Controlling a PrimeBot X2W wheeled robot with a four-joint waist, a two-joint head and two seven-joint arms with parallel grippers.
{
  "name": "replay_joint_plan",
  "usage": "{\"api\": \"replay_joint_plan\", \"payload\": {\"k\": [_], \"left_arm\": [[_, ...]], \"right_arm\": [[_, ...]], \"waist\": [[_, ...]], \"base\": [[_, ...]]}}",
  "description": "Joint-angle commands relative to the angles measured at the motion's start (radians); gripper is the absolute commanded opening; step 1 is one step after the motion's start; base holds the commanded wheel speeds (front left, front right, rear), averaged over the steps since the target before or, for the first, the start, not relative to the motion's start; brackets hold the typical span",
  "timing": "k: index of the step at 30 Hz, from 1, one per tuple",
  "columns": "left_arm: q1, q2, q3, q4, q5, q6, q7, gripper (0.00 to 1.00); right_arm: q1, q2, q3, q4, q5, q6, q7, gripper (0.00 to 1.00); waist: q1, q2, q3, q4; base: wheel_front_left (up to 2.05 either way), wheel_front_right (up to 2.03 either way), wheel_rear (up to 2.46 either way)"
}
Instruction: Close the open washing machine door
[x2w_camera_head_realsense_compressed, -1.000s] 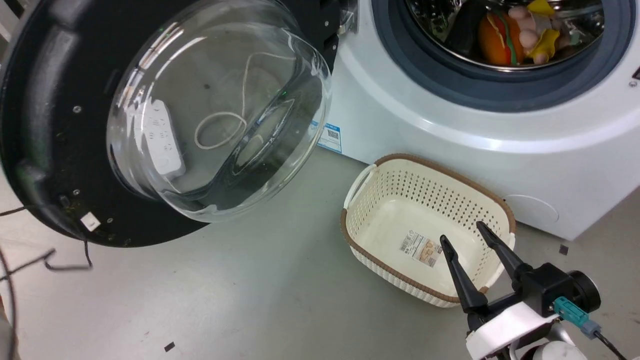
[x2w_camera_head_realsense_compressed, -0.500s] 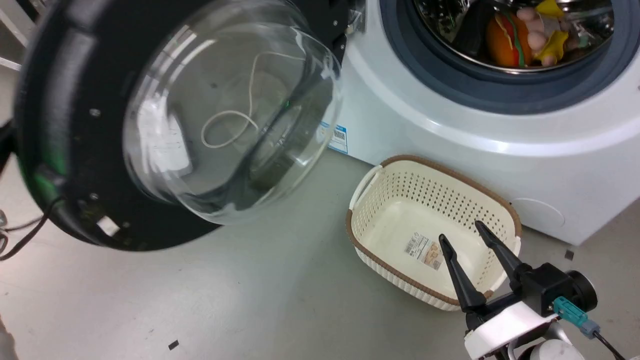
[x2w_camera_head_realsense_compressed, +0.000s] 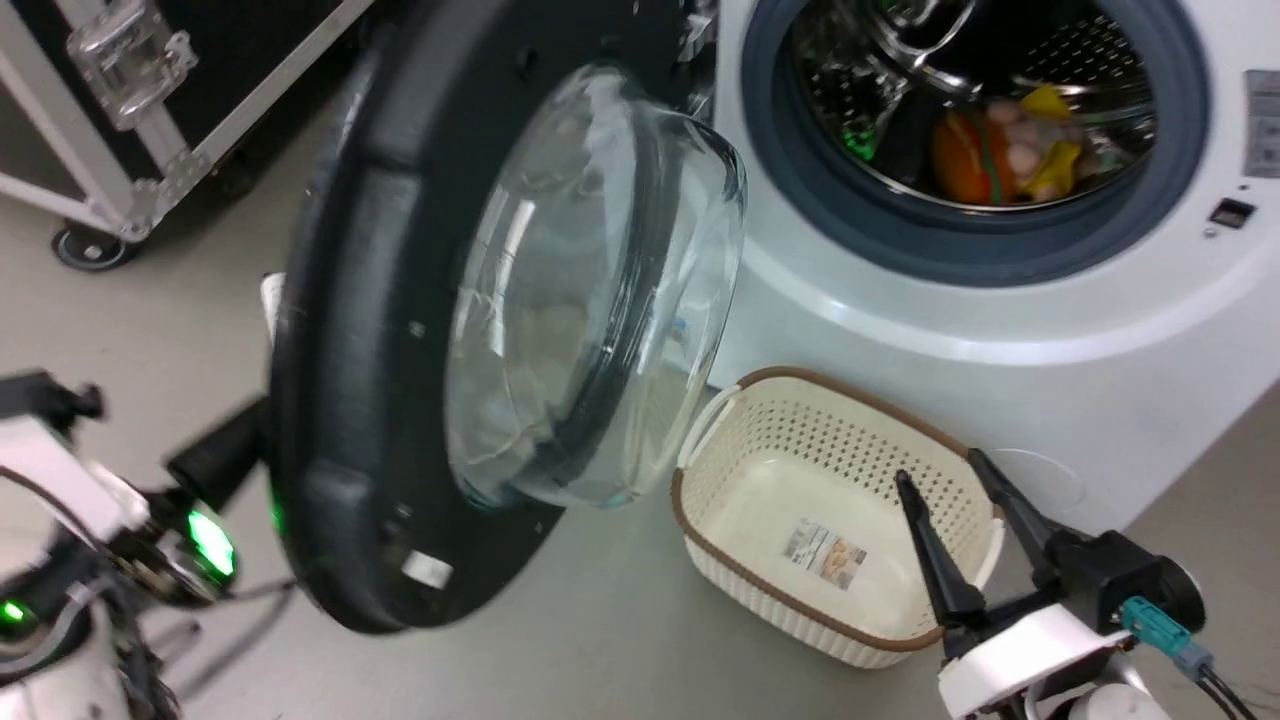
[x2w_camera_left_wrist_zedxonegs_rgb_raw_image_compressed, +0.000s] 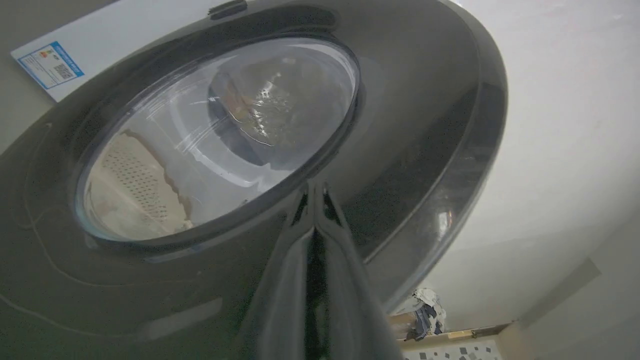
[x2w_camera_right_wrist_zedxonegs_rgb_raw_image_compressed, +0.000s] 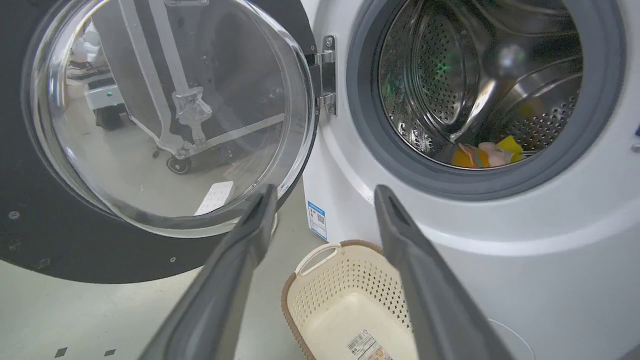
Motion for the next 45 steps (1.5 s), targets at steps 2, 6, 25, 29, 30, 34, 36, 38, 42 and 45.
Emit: {"api": "replay_joint_plan", "payload": {"k": [2, 6, 25, 29, 30, 34, 36, 38, 42, 45], "left_arm": [[0.061, -0.034, -0.034, -0.049, -0.022, 0.013, 0.023, 0.00], [0.192, -0.058, -0.163, -0.123, -0.094, 0.022, 0.015, 0.00], [0.223, -0.059, -0.707, -0.108, -0.343, -0.025, -0.551, 0.00], [0.067, -0.059, -0.732, -0.022, -0.314, -0.026, -0.716, 0.00], [-0.029, -0.059, -0.730, 0.046, -0.309, -0.026, -0.803, 0.00], [-0.153, -0.059, -0.732, 0.136, -0.302, -0.026, -0.907, 0.00], [-0.207, -0.059, -0.731, 0.180, -0.306, -0.026, -0.954, 0.00], [-0.253, -0.059, -0.730, 0.221, -0.311, -0.026, -0.995, 0.00], [-0.291, -0.059, -0.725, 0.265, -0.315, -0.026, -1.025, 0.00], [-0.281, -0.059, -0.724, 0.272, -0.313, -0.026, -1.022, 0.00]], "right_arm": [[0.015, 0.008, -0.031, 0.005, -0.013, 0.001, -0.005, 1.00], [0.024, 0.023, -0.109, 0.009, -0.030, 0.001, -0.005, 1.00], [-0.036, 0.039, -0.172, 0.008, -0.022, 0.001, -0.005, 1.00], [-0.060, 0.040, -0.163, 0.009, 0.018, 0.001, -0.005, 1.00], [-0.072, 0.040, -0.153, 0.012, 0.042, 0.001, -0.005, 1.00], [-0.083, 0.040, -0.140, 0.018, 0.066, 0.001, -0.005, 1.00], [-0.088, 0.040, -0.133, 0.022, 0.074, 0.001, -0.005, 1.00], [-0.092, 0.040, -0.129, 0.024, 0.080, 0.001, -0.005, 1.00], [-0.098, 0.040, -0.121, 0.026, 0.087, 0.001, -0.005, 1.00], [-0.100, 0.040, -0.117, 0.021, 0.081, 0.001, -0.005, 1.00]], "waist": [[0.0001, 0.0000, -0.024, -0.031], [0.0001, 0.0000, -0.040, -0.095], [0.0001, 0.0000, 0.141, -0.535], [0.0001, 0.0000, 0.213, -0.646], [0.0001, 0.0000, 0.239, -0.689], [0.0001, 0.0000, 0.259, -0.725], [0.0001, 0.0000, 0.263, -0.735], [0.0001, 0.0000, 0.265, -0.740], [0.0001, 0.0000, 0.263, -0.738], [0.0001, 0.0000, 0.249, -0.721]], "base": [[0.00, 0.00, 0.00], [0.00, 0.00, 0.00], [0.00, 0.00, 0.00], [0.00, 0.00, 0.00], [0.00, 0.00, 0.00], [0.00, 0.00, 0.00], [0.00, 0.00, 0.00], [0.00, 0.00, 0.00], [0.00, 0.00, 0.00], [0.00, 0.00, 0.00]]}}
